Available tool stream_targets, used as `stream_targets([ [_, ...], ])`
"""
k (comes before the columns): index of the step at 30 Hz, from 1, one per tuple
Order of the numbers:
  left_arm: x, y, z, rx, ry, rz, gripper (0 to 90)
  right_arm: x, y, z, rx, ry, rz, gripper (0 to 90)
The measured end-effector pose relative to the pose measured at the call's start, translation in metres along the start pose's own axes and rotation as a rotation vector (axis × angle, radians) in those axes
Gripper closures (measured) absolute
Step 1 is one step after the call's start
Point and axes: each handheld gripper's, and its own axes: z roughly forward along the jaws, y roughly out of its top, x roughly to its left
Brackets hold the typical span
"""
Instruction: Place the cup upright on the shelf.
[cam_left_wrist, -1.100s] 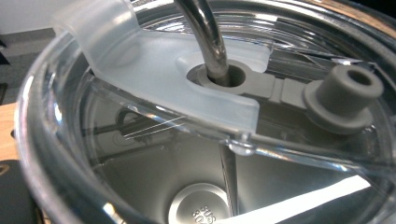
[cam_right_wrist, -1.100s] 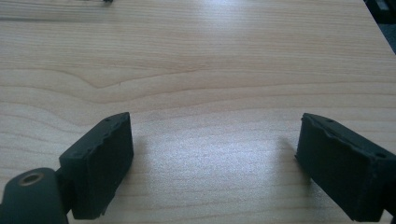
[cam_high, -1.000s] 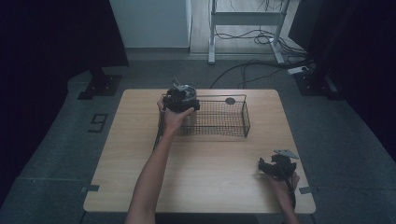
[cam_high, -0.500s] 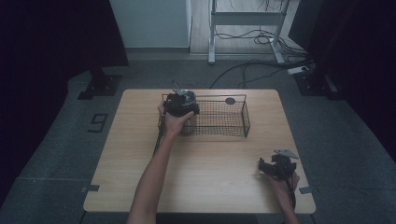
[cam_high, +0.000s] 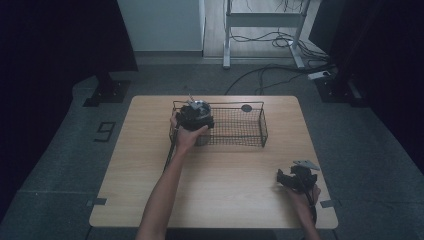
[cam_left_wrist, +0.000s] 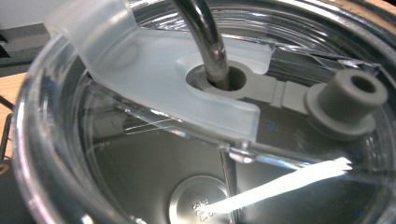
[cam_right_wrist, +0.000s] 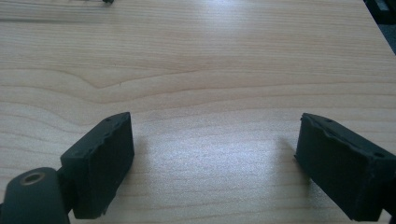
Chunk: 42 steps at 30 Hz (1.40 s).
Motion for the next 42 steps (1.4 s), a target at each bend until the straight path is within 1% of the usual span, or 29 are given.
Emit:
stream_targets([
  [1,0.000,0.000,0.000,0.000,0.000,0.000,3.9,0.000,0.000,0.000,0.000,0.000,0.000,11.3],
  [2,0.003,0.000,0.000,-0.001,-0.008,-0.018,3.9,0.000,0.000,0.000,0.000,0.000,0.001,11.4],
  [4,0.004,-0.001,0.000,-0.001,-0.014,-0.024,3.8,0.000,0.000,0.000,0.000,0.000,0.001,11.4],
  [7,0.004,-0.001,-0.001,-0.002,-0.014,-0.023,3.7,0.000,0.000,0.000,0.000,-0.001,0.001,11.5],
  [8,0.004,-0.001,-0.001,-0.003,-0.012,-0.016,3.5,0.000,0.000,0.000,0.000,-0.001,0.001,11.5],
  [10,0.003,-0.001,-0.001,-0.009,0.001,-0.013,3.2,0.000,0.000,0.000,-0.001,-0.001,0.001,11.6],
  [12,0.002,0.000,-0.001,-0.011,0.010,-0.019,3.2,0.000,0.000,0.000,-0.001,-0.001,0.001,11.6],
  [13,0.000,0.001,-0.003,-0.019,0.035,-0.009,2.4,0.000,0.000,0.000,-0.001,-0.001,0.002,11.6],
  [14,0.000,0.001,-0.003,-0.019,0.035,-0.009,1.6,0.000,0.000,0.000,-0.001,-0.001,0.002,11.6],
  [15,0.000,0.002,-0.004,-0.027,0.044,-0.005,1.6,0.000,0.000,0.000,-0.001,-0.001,0.002,11.6],
  [16,0.000,0.004,-0.008,-0.047,0.034,-0.013,0.6,0.000,0.000,0.000,-0.001,-0.001,0.002,11.6],
  [17,0.000,0.004,-0.008,-0.047,0.034,-0.013,0.4,0.000,0.000,0.000,-0.001,-0.001,0.002,11.6],
  [18,0.000,0.007,-0.013,-0.065,0.022,-0.021,0.4,0.000,0.000,0.000,-0.001,-0.001,0.002,11.6],
  [21,0.000,0.009,-0.017,-0.073,0.020,-0.024,1.0,0.000,0.000,0.000,-0.001,-0.002,0.001,11.7],
  [22,0.001,0.009,-0.020,-0.073,0.006,-0.031,0.6,0.000,0.000,0.000,-0.001,-0.001,0.001,11.7],
  [25,0.003,0.009,-0.022,-0.068,0.005,-0.031,0.7,0.000,0.000,0.000,-0.001,-0.002,0.001,11.7],
  [26,0.003,0.009,-0.026,-0.072,0.008,-0.021,0.7,0.000,0.000,0.000,-0.001,-0.001,0.001,11.7],
  [27,0.003,0.009,-0.026,-0.072,0.008,-0.021,0.5,0.000,0.000,0.000,-0.001,-0.001,0.001,11.7],
  [28,0.004,0.010,-0.031,-0.082,0.005,-0.008,0.2,0.000,0.000,0.000,-0.001,-0.001,0.002,11.7],
  [29,0.004,0.010,-0.031,-0.082,0.005,-0.008,0.0,0.000,0.000,0.000,-0.001,-0.001,0.002,11.7],
  [31,0.005,0.011,-0.039,-0.091,-0.005,0.002,0.0,0.000,0.000,0.000,-0.001,-0.001,0.002,11.7],
  [32,0.005,0.011,-0.039,-0.091,-0.005,0.002,0.0,0.000,0.000,0.000,-0.001,-0.001,0.002,11.7],
  [34,0.005,0.011,-0.046,-0.099,-0.011,0.007,0.0,0.000,0.000,0.000,0.000,-0.001,0.002,11.7],
  [35,0.005,0.011,-0.046,-0.099,-0.011,0.007,0.0,0.000,0.000,0.000,0.000,-0.001,0.002,11.7],
  [37,0.006,0.009,-0.055,-0.118,-0.014,0.005,0.0,0.000,0.000,0.000,-0.001,-0.001,0.002,11.7],
  [39,0.006,0.008,-0.057,-0.122,-0.014,0.007,0.0,0.000,0.000,0.000,0.000,-0.001,0.002,11.6],
  [40,0.009,0.006,-0.062,-0.126,-0.015,0.003,0.0,0.000,0.000,0.000,0.000,-0.001,0.002,11.7],
  [41,0.009,0.006,-0.062,-0.126,-0.015,0.003,0.0,0.000,0.000,0.000,0.000,-0.001,0.002,11.7],
  [42,0.012,0.003,-0.068,-0.133,-0.025,-0.006,0.0,0.000,0.000,0.000,0.000,-0.001,0.002,11.6],
])
